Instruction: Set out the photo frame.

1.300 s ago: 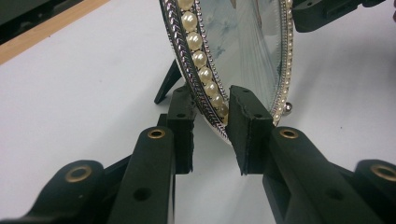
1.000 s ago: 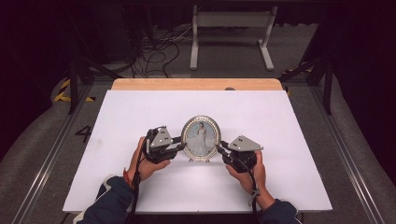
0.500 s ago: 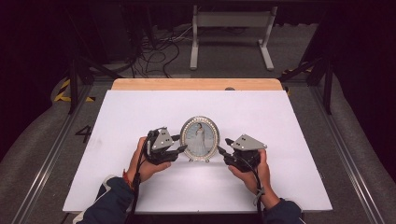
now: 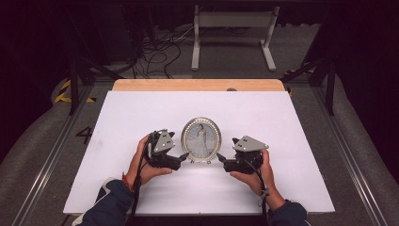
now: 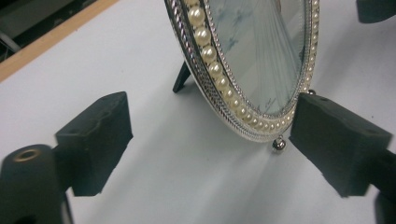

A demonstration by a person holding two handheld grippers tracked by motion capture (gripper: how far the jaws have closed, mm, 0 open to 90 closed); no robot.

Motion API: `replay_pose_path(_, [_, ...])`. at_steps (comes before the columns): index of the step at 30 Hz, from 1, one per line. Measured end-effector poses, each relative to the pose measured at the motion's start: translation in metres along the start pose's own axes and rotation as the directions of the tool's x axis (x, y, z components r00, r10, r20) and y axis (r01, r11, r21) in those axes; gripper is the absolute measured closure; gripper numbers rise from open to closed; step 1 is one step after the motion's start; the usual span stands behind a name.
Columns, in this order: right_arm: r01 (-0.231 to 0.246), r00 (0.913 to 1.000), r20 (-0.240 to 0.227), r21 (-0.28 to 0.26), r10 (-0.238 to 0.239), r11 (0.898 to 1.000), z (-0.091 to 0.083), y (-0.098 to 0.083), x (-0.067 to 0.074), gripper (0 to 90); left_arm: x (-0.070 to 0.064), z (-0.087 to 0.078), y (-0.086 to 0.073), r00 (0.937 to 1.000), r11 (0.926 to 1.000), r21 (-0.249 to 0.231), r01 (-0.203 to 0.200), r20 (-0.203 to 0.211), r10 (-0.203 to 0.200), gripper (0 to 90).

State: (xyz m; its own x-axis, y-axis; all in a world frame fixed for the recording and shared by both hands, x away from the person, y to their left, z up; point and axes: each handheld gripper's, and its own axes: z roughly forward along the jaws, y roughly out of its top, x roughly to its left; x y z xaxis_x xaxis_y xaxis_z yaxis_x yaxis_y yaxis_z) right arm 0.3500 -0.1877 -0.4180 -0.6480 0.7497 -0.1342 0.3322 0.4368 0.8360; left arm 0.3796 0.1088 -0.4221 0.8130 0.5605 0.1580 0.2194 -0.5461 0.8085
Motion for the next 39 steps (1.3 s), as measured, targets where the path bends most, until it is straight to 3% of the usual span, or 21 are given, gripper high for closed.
replay_pose_path(9, [0.002, 0.9999, -0.016, -0.017, -0.002, 1.000, 0.000, -0.002, -0.001, 11.2, -0.003, -0.003, -0.001, 0.9991, 0.9993, -0.017, -0.034, 0.023, 0.035, 6.2])
replay_pose_path(13, [-0.003, 0.9998, -0.022, -0.024, 0.002, 1.000, -0.002, -0.001, -0.003, 10.4, -0.002, -0.003, -0.003, 0.9992, 0.9994, -0.017, -0.029, 0.026, 0.030, 6.1])
replay_pose_path(15, [0.018, 0.9995, -0.025, -0.015, -0.019, 1.000, -0.003, -0.001, -0.002, 8.9, -0.001, -0.003, -0.005, 0.9994, 0.9996, -0.015, -0.024, 0.024, 0.025, 6.1])
replay_pose_path(18, [0.061, 0.9981, -0.007, 0.005, -0.061, 0.998, -0.004, -0.003, -0.001, 10.5, -0.001, -0.006, -0.009, 0.9993, 0.9994, -0.004, -0.035, 0.016, 0.035, 6.3])
replay_pose_path(24, [0.049, 0.9986, 0.019, -0.012, -0.048, 0.999, -0.011, -0.005, -0.007, 12.4, 0.002, -0.017, -0.013, 0.9986, 0.9986, -0.005, -0.053, 0.005, 0.053, 7.1])
replay_pose_path(27, [0.069, 0.9971, 0.036, -0.023, -0.068, 0.997, -0.018, -0.006, -0.008, 12.9, 0.003, -0.022, -0.016, 0.9987, 0.9987, -0.006, -0.050, -0.004, 0.050, 7.3])
replay_pose_path(39, [0.104, 0.9916, 0.075, 0.028, -0.106, 0.994, -0.030, -0.022, -0.015, 12.9, 0.003, -0.040, -0.030, 0.9979, 0.9985, 0.012, -0.054, -0.037, 0.054, 7.2])
